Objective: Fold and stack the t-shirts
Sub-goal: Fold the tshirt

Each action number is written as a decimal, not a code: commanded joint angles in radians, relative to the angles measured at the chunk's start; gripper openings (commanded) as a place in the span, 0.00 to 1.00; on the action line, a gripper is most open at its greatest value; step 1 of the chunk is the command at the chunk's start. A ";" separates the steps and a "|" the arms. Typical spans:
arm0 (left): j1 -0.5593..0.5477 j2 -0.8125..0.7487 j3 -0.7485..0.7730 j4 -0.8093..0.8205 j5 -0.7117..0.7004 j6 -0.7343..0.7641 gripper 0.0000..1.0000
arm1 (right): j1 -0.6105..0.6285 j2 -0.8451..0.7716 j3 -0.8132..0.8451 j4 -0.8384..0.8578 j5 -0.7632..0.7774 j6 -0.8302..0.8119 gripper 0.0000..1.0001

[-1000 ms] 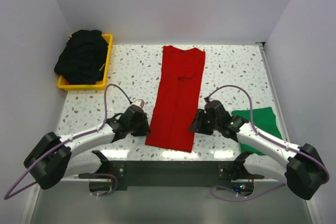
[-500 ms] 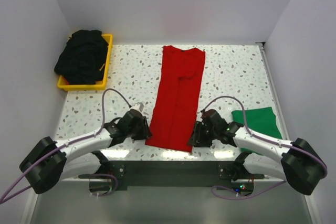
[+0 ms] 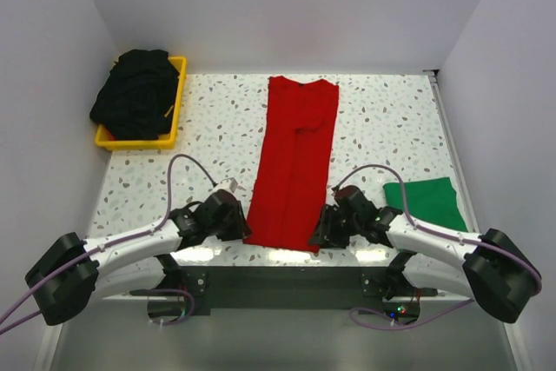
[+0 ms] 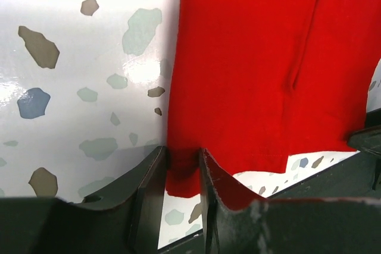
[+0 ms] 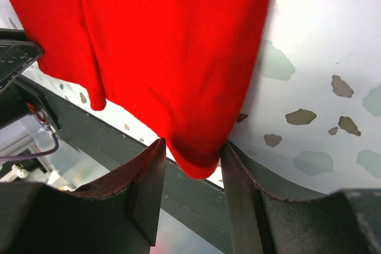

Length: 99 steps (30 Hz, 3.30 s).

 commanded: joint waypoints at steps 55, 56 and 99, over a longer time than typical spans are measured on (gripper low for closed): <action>0.122 0.304 0.486 0.006 0.054 0.166 0.00 | -0.099 0.113 0.492 -0.159 0.321 -0.247 0.08; 0.137 0.356 0.533 0.008 0.049 0.166 0.00 | -0.154 0.143 0.526 -0.142 0.304 -0.251 0.08; 0.446 1.010 1.241 -0.054 0.110 0.332 0.26 | -0.559 0.804 0.986 0.003 0.003 -0.302 0.30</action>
